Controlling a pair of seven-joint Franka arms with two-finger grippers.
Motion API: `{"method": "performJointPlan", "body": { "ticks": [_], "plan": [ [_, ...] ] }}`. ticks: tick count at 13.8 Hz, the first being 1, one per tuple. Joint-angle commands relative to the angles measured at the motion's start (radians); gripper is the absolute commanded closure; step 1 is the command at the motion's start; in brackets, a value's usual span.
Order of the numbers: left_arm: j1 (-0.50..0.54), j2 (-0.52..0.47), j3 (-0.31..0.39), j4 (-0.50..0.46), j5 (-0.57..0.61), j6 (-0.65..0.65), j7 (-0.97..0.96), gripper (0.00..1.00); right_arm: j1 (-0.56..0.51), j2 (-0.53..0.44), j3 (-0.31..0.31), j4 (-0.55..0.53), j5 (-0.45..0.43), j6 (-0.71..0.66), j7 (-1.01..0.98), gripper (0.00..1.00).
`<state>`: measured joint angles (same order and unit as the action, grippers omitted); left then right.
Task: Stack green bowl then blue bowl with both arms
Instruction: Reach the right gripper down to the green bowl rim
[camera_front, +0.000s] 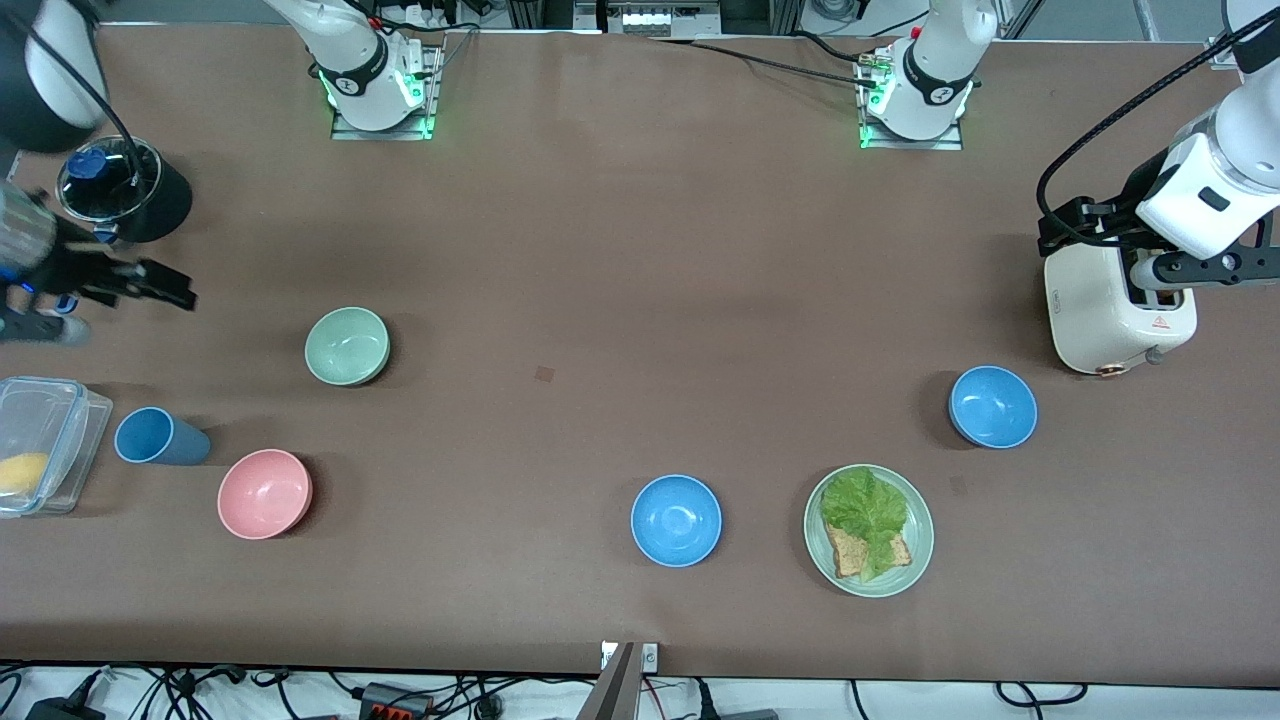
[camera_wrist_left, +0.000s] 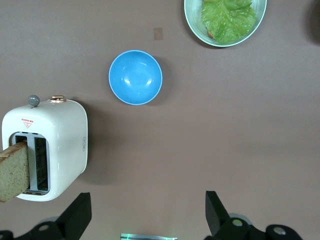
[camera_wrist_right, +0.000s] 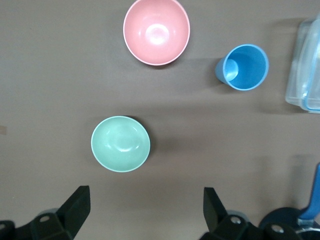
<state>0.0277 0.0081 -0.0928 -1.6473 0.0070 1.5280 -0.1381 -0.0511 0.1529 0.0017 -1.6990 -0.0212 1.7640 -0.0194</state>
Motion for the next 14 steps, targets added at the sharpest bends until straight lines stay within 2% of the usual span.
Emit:
{"method": "performJointPlan", "body": {
  "ticks": [1,3,10,14],
  "plan": [
    [0.009,0.013,-0.005,0.030,-0.015,-0.022,0.005,0.00,0.010,0.086,0.014,0.002,-0.016,0.023,-0.002,0.00],
    [0.009,0.015,-0.005,0.030,-0.015,-0.022,0.005,0.00,0.014,0.155,0.014,-0.005,-0.014,0.028,-0.001,0.00],
    [0.009,0.015,-0.005,0.030,-0.015,-0.022,0.005,0.00,0.010,0.358,0.014,-0.056,-0.008,0.170,-0.001,0.00],
    [0.008,0.015,-0.005,0.030,-0.015,-0.022,0.005,0.00,0.002,0.415,0.014,-0.059,-0.006,0.169,-0.002,0.00]
  ]
}}
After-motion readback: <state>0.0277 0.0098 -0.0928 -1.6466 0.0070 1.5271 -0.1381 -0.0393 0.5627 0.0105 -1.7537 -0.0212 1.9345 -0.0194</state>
